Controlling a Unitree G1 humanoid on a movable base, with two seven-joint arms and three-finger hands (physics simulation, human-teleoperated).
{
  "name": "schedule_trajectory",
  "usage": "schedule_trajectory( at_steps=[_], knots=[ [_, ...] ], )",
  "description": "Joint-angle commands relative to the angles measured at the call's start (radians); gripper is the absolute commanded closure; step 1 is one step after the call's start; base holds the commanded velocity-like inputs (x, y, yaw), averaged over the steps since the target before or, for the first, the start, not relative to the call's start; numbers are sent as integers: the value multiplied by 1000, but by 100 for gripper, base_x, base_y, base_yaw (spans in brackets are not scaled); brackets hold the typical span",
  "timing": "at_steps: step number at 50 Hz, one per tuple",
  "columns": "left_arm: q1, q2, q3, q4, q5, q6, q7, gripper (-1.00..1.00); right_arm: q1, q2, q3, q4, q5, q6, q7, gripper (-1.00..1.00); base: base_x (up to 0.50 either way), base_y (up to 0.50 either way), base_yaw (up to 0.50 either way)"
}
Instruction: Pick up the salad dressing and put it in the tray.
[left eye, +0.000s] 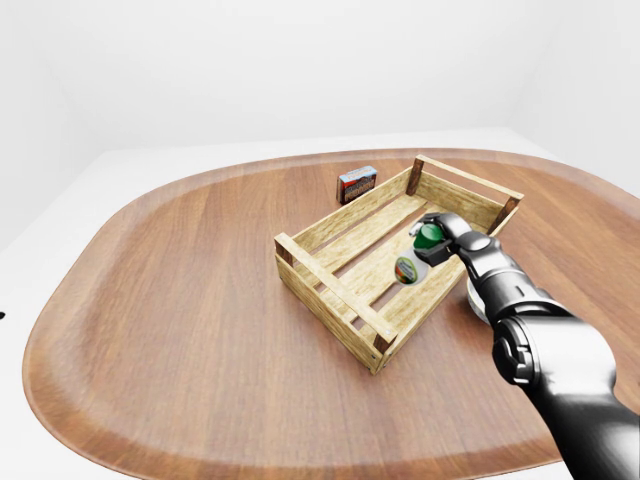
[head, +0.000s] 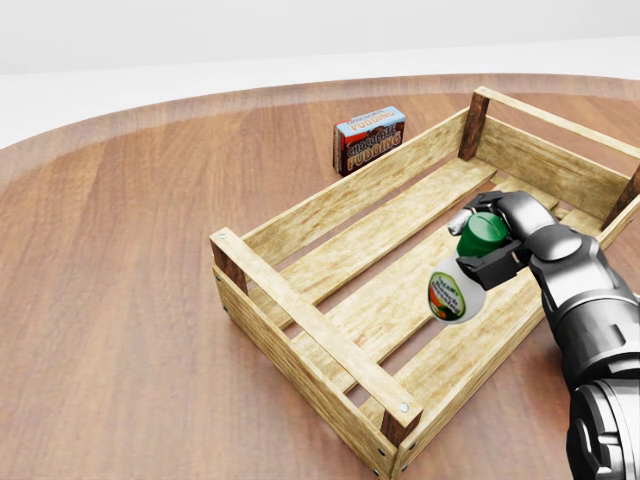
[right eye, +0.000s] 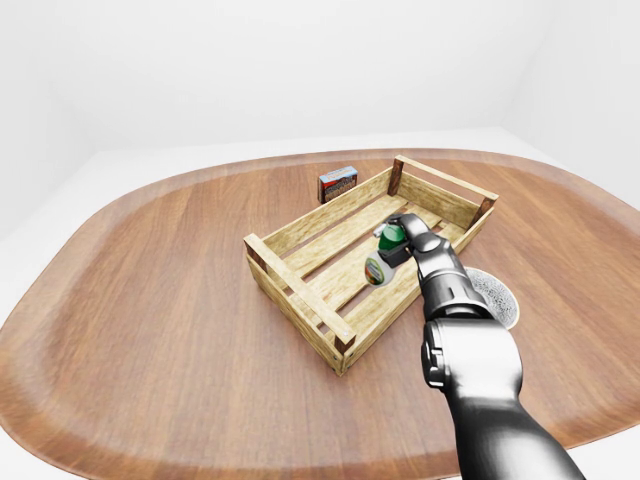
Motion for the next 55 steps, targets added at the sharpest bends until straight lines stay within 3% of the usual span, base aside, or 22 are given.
schedule_trajectory(
  at_steps=[1, 8, 55],
  knots=[
    [-2, -1, -5, 5, 4, 0, 0, -100, -11, -6, -8, -15, 22, 0, -37, 100, 0, 0, 0],
    [-1, 0, -4, -1, 1, 0, 2, -100, -5, -10, 23, -13, -43, 0, -98, 100, 0, 0, 0],
    [-4, 1, -5, -6, 2, 0, 5, -100, 66, -31, -25, -16, 22, 0, -88, 100, 0, 0, 0]
  ],
)
